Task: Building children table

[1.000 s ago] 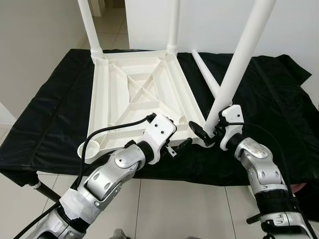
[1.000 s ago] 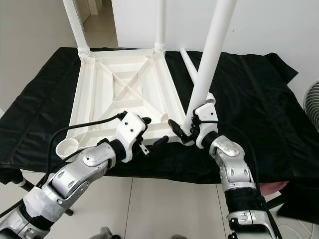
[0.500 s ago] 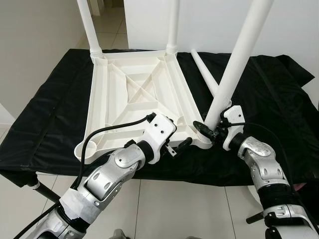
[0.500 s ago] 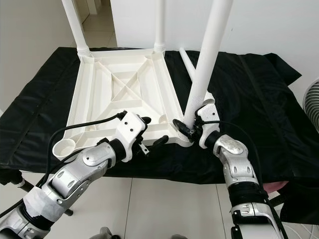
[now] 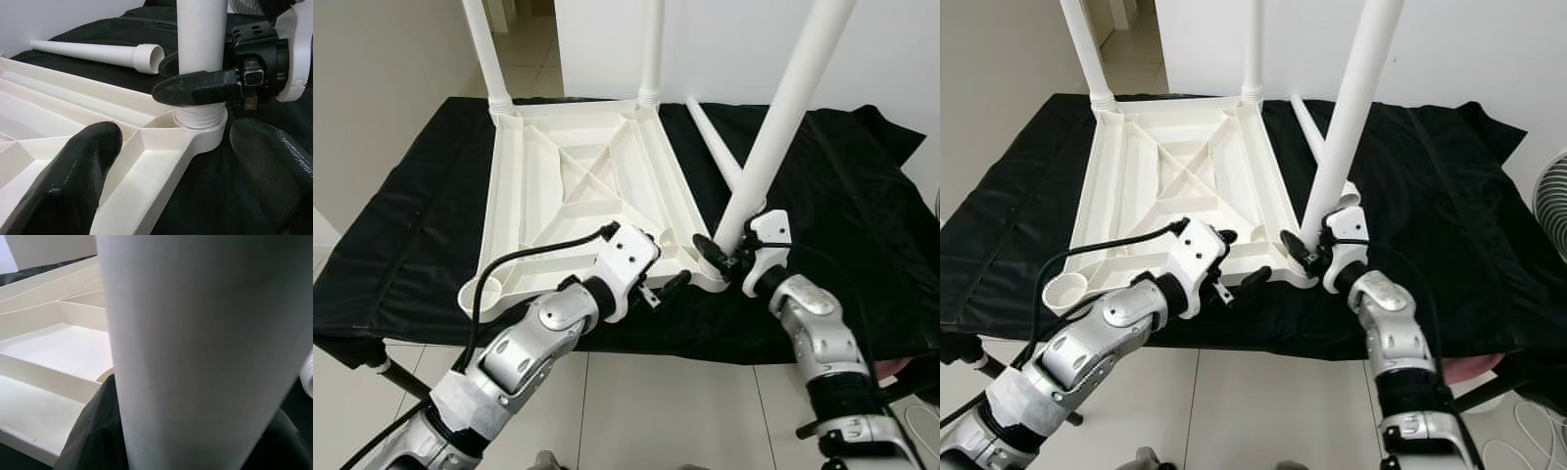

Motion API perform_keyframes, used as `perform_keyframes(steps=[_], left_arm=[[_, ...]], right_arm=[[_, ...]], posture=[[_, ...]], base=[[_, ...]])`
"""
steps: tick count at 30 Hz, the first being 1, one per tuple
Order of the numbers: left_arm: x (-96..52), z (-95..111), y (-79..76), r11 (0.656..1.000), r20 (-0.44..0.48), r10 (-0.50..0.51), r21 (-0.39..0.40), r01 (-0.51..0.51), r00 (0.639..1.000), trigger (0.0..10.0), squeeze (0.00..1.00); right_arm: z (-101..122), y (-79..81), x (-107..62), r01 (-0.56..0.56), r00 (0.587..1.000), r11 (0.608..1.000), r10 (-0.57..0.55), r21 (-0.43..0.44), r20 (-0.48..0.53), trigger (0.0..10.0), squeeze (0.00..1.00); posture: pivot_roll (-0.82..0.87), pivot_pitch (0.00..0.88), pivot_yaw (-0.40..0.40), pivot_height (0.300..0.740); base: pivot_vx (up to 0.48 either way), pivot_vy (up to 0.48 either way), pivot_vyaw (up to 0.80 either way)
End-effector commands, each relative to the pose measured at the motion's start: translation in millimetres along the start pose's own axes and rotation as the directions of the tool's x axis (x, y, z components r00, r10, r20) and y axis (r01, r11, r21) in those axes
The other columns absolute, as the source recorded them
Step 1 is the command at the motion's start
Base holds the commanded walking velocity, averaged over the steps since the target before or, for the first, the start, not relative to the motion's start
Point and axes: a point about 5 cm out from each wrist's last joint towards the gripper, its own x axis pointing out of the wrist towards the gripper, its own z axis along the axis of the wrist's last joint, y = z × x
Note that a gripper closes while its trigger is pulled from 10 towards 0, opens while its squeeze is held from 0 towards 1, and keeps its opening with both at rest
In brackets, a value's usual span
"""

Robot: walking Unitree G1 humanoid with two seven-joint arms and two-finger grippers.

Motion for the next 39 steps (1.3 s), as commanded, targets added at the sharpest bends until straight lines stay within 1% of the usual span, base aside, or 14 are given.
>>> perform_keyframes(steps=[1, 2, 6, 8, 9, 10, 11, 17, 23, 24, 25, 31, 33, 39], left_arm=[[-1.9, -1, -9.6, 0.982, -0.004, -0.187, 0.000, 0.187, 0.982, 10.0, 0.00], [-1.9, -1, -9.6, 0.982, -0.004, -0.187, 0.000, 0.187, 0.982, 10.0, 0.00], [-1.1, -1, -10.7, 0.982, -0.002, -0.189, -0.002, 0.189, 0.982, 10.0, 0.00], [-0.4, -1, -11.5, 0.982, 0.000, -0.190, -0.002, 0.190, 0.982, 10.0, 0.00], [-0.4, -1, -11.5, 0.982, 0.000, -0.190, -0.002, 0.190, 0.982, 10.0, 0.00], [-0.3, -1, -11.8, 0.982, 0.001, -0.191, -0.001, 0.191, 0.982, 10.0, 0.00], [-0.5, -1, -12.0, 0.982, 0.000, -0.191, -0.001, 0.191, 0.982, 10.0, 0.00], [-0.9, -1, -12.4, 0.981, 0.000, -0.192, -0.002, 0.192, 0.981, 10.0, 0.00], [0.3, -1, -13.2, 0.980, 0.002, -0.200, 0.002, 0.200, 0.980, 10.0, 0.00], [0.8, 0, -13.1, 0.980, 0.002, -0.201, 0.003, 0.201, 0.980, 10.0, 0.00], [1.1, 0, -12.8, 0.980, 0.004, -0.200, 0.004, 0.200, 0.980, 10.0, 0.00], [0.8, 0, -12.1, 0.980, 0.004, -0.199, 0.007, 0.199, 0.980, 10.0, 0.00], [1.7, -1, -12.3, 0.980, 0.004, -0.199, 0.009, 0.199, 0.980, 10.0, 0.00], [3.2, 0, -13.4, 0.980, 0.008, -0.201, 0.010, 0.201, 0.980, 10.0, 0.00]], right_arm=[[-3, 2.0, -0.7, 0.142, 0.989, 0.990, -0.141, 0.025, -0.037, 10.0, 0.00], [-3, 2.0, -0.7, 0.142, 0.989, 0.990, -0.141, 0.025, -0.037, 10.0, 0.00], [-1, 2.9, -3.5, 0.403, 0.915, 0.913, -0.401, 0.068, -0.041, 10.0, 0.00], [-1, 7.7, -9.4, 0.580, 0.814, 0.810, -0.579, 0.083, -0.045, 10.0, 0.00], [-1, 7.7, -9.4, 0.580, 0.814, 0.810, -0.579, 0.083, -0.045, 10.0, 0.00], [-3, 19.0, -11.3, 0.647, 0.762, 0.752, -0.644, 0.126, -0.069, 10.0, 0.00], [-4, 27.8, -12.0, 0.669, 0.742, 0.731, -0.665, 0.130, -0.081, 10.0, 0.00], [-2, 44.0, -5.5, 0.610, 0.792, 0.778, -0.606, 0.147, -0.079, 10.0, 0.00], [2, 36.5, -5.8, 0.623, 0.782, 0.771, -0.619, 0.132, -0.073, 10.0, 0.00], [2, 35.7, -5.6, 0.623, 0.782, 0.772, -0.619, 0.130, -0.073, 10.0, 0.36], [2, 35.4, -5.0, 0.613, 0.790, 0.778, -0.610, 0.136, -0.070, 10.0, 1.00], [3, 40.3, -2.0, 0.553, 0.832, 0.816, -0.552, 0.169, -0.059, 10.0, 1.00], [5, 48.8, 0.8, 0.439, 0.896, 0.872, -0.443, 0.215, -0.032, 10.0, 1.00], [4, 43.9, -0.8, 0.363, 0.931, 0.912, -0.366, 0.192, -0.021, 10.0, 1.00]], posture=[[-0.13, 0.051, 0.041, 0.740], [-0.13, 0.051, 0.041, 0.740], [-0.13, 0.044, 0.028, 0.740], [-0.13, 0.044, 0.028, 0.740], [-0.13, 0.044, 0.028, 0.740], [-0.13, 0.044, 0.028, 0.740], [-0.12, 0.038, 0.024, 0.740], [-0.12, 0.033, 0.026, 0.740], [-0.12, 0.024, 0.024, 0.740], [-0.12, 0.024, 0.024, 0.740], [-0.12, 0.020, 0.023, 0.740], [-0.12, 0.020, 0.023, 0.740], [-0.13, 0.011, 0.021, 0.740], [-0.13, 0.009, 0.021, 0.740]], base=[[0.000, 0.000, 0.00], [0.000, 0.000, 0.00], [0.000, 0.000, 0.00], [0.000, 0.000, 0.00], [0.000, 0.000, 0.00], [0.000, 0.000, 0.00], [0.000, 0.000, 0.00], [0.000, 0.000, 0.00], [0.000, 0.000, 0.00], [0.000, 0.000, 0.00], [0.000, 0.000, 0.00], [0.000, 0.000, 0.00], [0.000, 0.000, 0.00], [0.000, 0.000, 0.00]])
